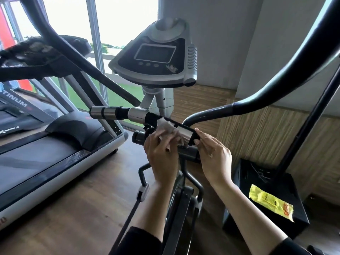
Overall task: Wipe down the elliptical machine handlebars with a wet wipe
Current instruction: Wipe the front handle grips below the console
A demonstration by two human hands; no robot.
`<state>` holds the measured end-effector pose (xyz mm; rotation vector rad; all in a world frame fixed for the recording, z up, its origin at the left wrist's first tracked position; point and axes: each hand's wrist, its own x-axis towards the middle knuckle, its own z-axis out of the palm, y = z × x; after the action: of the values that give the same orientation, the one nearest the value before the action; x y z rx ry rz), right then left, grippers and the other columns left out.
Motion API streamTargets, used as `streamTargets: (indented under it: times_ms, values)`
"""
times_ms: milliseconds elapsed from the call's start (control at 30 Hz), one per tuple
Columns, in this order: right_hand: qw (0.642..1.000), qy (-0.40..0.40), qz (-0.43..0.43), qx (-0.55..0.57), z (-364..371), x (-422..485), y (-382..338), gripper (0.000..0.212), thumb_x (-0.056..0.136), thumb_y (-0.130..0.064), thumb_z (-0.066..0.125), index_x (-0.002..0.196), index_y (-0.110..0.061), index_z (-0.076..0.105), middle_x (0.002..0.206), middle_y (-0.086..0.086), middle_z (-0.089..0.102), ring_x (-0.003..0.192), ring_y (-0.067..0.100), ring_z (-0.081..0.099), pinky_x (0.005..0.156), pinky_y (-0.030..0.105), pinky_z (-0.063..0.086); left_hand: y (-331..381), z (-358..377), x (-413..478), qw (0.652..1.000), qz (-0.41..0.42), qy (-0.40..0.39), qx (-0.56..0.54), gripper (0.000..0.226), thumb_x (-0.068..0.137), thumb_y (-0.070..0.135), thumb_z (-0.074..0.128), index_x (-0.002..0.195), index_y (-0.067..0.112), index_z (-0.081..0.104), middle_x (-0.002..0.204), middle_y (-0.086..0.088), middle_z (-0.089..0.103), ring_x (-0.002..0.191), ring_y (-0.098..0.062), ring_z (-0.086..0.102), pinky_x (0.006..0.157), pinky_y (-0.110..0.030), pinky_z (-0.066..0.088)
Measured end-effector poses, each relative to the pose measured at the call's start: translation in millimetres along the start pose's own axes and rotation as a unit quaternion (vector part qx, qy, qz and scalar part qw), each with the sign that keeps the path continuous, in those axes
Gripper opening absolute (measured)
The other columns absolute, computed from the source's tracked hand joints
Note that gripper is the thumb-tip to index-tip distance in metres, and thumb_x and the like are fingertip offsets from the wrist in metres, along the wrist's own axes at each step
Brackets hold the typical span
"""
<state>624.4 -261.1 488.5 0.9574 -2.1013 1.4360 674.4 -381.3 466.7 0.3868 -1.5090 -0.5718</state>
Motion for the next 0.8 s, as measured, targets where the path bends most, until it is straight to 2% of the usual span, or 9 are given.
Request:
streamTargets:
  times_ms: [67,167,233,333,433,633,733,800]
  values:
    - [1.000,-0.006,-0.013,-0.014,-1.2,1.6,-0.8,0.034,0.091,-0.025,0.063,0.124,-0.033,0.062,0.123,-0.014,0.064,0.115,0.004,0.059,0.096,0.034,0.051,6.3,2.7,-9.3,1.000,-0.024,0.002,-0.012,0.009,0.078,0.016,0.075,0.085,0.010,0.075,0.096,-0.004,0.068,0.093,-0.021,0.062,0.080,-0.048,0.052]
    - [0.999,-0.014,-0.034,-0.022,-3.4,4.7,-1.2,0.032,0.092,-0.026,0.062,0.123,-0.032,0.063,0.125,-0.013,0.063,0.116,0.005,0.058,0.096,0.033,0.050,25.1,4.7,-22.0,0.996,-0.068,-0.001,-0.060,0.016,0.084,0.026,0.066,0.086,0.012,0.073,0.096,0.000,0.067,0.090,-0.019,0.065,0.076,-0.045,0.055]
    - [0.999,-0.021,-0.043,-0.016,-4.1,4.7,-0.7,0.032,0.093,-0.025,0.061,0.124,-0.032,0.062,0.127,-0.012,0.062,0.118,0.005,0.057,0.099,0.034,0.049,27.5,7.6,-21.2,0.988,-0.122,0.033,-0.088,0.017,0.083,0.023,0.066,0.087,0.008,0.072,0.095,-0.001,0.068,0.090,-0.015,0.066,0.077,-0.041,0.056]
    - [0.998,-0.031,-0.049,-0.009,-5.3,3.4,1.0,0.033,0.093,-0.023,0.061,0.125,-0.031,0.062,0.127,-0.012,0.062,0.121,0.004,0.055,0.100,0.034,0.048,29.8,10.6,-20.6,0.970,-0.194,0.062,-0.132,0.007,0.081,0.005,0.071,0.088,0.007,0.071,0.095,-0.001,0.067,0.092,-0.009,0.064,0.080,-0.030,0.056]
    - [0.998,-0.035,-0.059,-0.013,-5.9,4.5,2.0,0.032,0.093,-0.024,0.061,0.124,-0.031,0.062,0.127,-0.011,0.063,0.120,0.004,0.056,0.099,0.035,0.050,37.1,9.5,-23.5,0.965,-0.215,0.057,-0.140,0.012,0.080,0.003,0.073,0.087,0.012,0.071,0.093,0.000,0.067,0.092,-0.006,0.062,0.081,-0.016,0.050]
    - [0.997,-0.039,-0.062,-0.028,-7.3,5.8,-2.1,0.031,0.093,-0.026,0.061,0.123,-0.032,0.064,0.125,-0.012,0.064,0.118,0.002,0.057,0.100,0.031,0.048,35.4,10.6,-17.8,0.944,-0.272,0.097,-0.162,0.008,0.081,0.004,0.071,0.088,0.008,0.070,0.088,-0.002,0.069,0.086,-0.008,0.064,0.075,-0.008,0.045]
    - [0.996,-0.042,-0.065,-0.040,-8.4,7.1,-3.8,0.030,0.093,-0.026,0.060,0.123,-0.030,0.065,0.123,-0.013,0.065,0.115,0.003,0.059,0.098,0.028,0.048,50.9,12.2,-25.8,0.932,-0.299,0.098,-0.178,0.012,0.078,-0.001,0.073,0.086,0.006,0.069,0.083,0.004,0.068,0.082,0.005,0.063,0.073,-0.004,0.044]
    - [0.996,-0.041,-0.067,-0.047,-9.1,8.1,-5.1,0.029,0.093,-0.028,0.059,0.122,-0.030,0.065,0.122,-0.013,0.065,0.113,0.003,0.059,0.097,0.023,0.047,54.9,13.7,-27.2,0.912,-0.335,0.105,-0.212,0.015,0.076,-0.005,0.074,0.084,0.007,0.070,0.080,0.010,0.068,0.078,0.009,0.063,0.072,-0.005,0.045]
